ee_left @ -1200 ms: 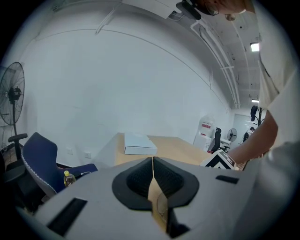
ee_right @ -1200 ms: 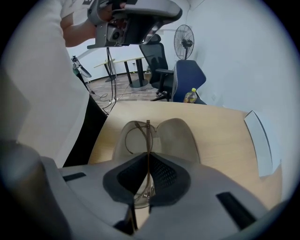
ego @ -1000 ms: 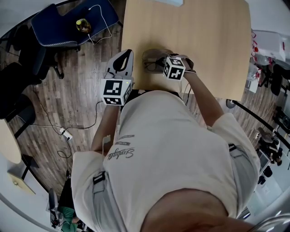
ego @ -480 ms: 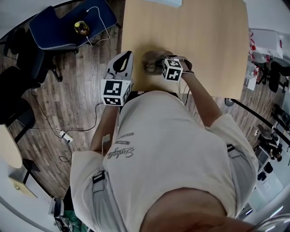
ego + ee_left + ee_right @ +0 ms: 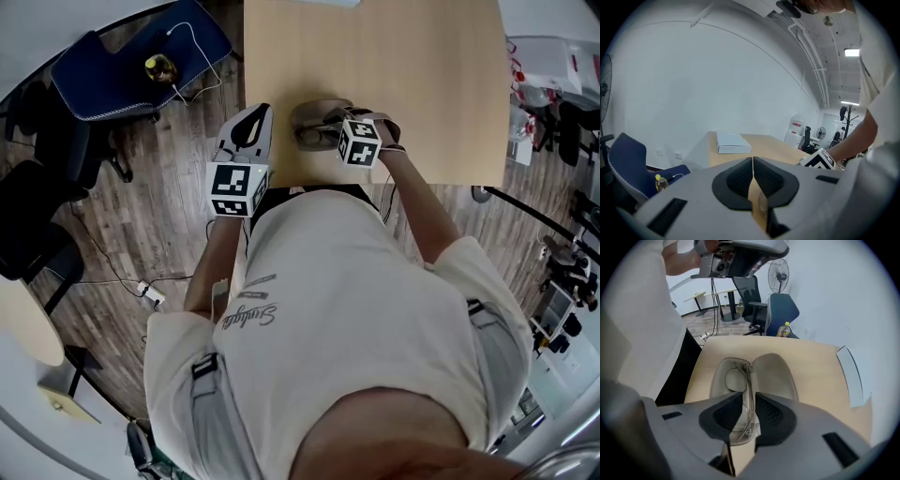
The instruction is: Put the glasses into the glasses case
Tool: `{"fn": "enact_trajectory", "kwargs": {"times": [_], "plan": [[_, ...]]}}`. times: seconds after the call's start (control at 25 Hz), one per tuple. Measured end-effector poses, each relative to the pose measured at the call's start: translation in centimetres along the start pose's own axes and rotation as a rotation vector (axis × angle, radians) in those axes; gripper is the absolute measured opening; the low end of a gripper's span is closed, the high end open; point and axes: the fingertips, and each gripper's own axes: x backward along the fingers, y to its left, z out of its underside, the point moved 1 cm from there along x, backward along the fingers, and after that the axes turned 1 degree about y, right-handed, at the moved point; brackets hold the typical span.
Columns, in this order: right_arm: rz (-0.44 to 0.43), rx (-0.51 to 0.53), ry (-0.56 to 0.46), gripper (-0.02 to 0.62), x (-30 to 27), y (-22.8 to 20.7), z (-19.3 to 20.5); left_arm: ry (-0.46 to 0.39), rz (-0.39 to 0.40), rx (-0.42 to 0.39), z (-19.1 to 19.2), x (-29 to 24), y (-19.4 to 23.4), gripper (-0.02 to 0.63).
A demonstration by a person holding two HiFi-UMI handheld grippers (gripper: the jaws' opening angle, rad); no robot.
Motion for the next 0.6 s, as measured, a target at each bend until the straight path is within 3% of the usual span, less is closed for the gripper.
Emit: {"fn": "enact_trajectory", "kwargs": {"times": [0.2, 0.6], "plan": [[0.093, -0.084, -0.049, 0.075, 1.8, -0.6, 0.3, 0.003, 0.034, -0.013, 0.3, -0.4, -1.1, 0.017], [0.262, -0.406, -0.272, 0.001, 6.5, -1.2, 2.1, -0.006, 0.069, -0.064, -1.0, -1.2, -4.4, 0.017]]}}
